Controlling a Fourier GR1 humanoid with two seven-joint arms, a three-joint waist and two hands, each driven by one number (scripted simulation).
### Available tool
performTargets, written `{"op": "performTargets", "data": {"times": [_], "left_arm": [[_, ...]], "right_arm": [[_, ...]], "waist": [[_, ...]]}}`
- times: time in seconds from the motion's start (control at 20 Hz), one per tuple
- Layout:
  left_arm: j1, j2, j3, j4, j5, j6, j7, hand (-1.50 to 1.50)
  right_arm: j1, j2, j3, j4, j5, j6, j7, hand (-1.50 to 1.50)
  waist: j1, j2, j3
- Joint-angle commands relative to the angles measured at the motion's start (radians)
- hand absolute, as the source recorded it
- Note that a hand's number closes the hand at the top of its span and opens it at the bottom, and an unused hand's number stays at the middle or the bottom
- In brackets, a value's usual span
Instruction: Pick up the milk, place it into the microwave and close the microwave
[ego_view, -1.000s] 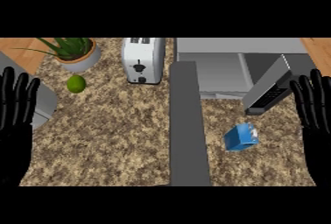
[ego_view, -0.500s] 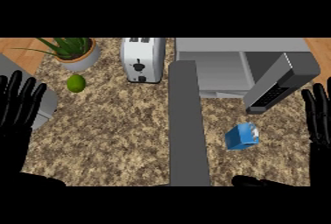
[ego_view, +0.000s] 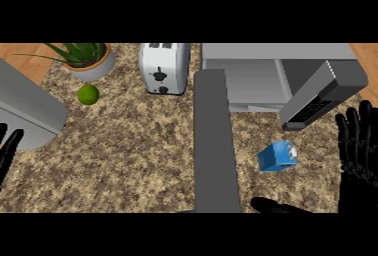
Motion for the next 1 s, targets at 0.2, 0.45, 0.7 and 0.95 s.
{"op": "performTargets", "data": {"times": [0.2,0.45,0.7,0.95], "left_arm": [[0.111,0.018,0.139,-0.037,0.143,-0.121,-0.009,-1.50],[0.181,-0.004,0.167,-0.102,0.199,-0.146,0.007,-1.50],[0.226,0.003,0.230,-0.091,0.241,-0.217,-0.007,-1.50],[0.308,-0.039,0.231,-0.143,0.250,-0.264,0.000,-1.50]], "right_arm": [[0.042,0.007,0.068,0.121,0.048,-0.119,-0.055,-1.50],[0.060,0.007,-0.061,0.317,-0.041,-0.136,-0.227,-1.50],[0.087,0.007,-0.146,0.450,-0.125,-0.135,-0.331,-1.50],[0.110,-0.005,-0.233,0.654,-0.219,-0.094,-0.527,-1.50]], "waist": [[0.000,0.000,0.000],[0.002,0.001,0.001],[0.002,0.001,0.001],[0.008,0.000,0.001]]}}
